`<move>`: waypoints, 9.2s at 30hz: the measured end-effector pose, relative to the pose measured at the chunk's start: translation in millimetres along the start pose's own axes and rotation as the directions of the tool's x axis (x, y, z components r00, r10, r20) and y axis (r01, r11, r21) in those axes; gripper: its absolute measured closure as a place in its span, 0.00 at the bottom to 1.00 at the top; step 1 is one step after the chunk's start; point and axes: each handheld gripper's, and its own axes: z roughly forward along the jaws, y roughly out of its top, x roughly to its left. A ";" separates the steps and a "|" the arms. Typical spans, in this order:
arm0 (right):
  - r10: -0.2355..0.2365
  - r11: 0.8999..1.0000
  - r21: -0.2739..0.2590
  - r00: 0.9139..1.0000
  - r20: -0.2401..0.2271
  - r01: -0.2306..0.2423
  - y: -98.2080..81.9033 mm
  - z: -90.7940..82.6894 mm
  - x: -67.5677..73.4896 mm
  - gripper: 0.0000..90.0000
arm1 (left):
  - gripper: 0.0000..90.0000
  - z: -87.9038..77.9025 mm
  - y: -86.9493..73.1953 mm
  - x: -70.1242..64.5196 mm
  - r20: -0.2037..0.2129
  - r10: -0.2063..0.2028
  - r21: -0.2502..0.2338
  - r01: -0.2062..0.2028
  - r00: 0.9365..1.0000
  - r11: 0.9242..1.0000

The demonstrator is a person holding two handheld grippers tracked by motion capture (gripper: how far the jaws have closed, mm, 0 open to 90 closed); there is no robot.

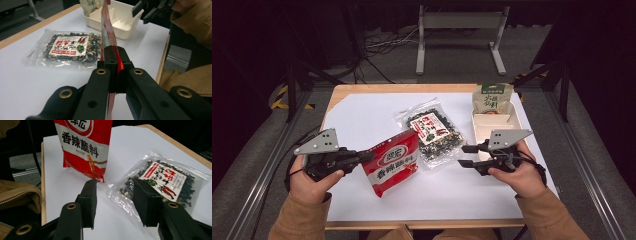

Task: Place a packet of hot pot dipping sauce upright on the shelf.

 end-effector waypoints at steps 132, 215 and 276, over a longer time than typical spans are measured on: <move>-0.034 0.997 -0.060 0.997 0.062 0.038 23.3 -73.9 -65.6 0.99 | 0.18 38.2 -12.8 23.3 -0.101 -0.036 -0.070 0.029 0.994 0.997; 0.178 0.980 0.033 0.946 0.272 -0.194 -53.5 -53.1 -190.7 0.99 | 0.17 43.5 -39.2 43.4 -0.134 -0.095 -0.027 0.092 0.986 0.995; 0.269 0.955 -0.022 0.835 0.480 -0.295 -65.3 -97.0 -132.6 0.49 | 0.26 76.9 -41.4 81.0 -0.237 -0.122 -0.005 0.124 0.964 0.992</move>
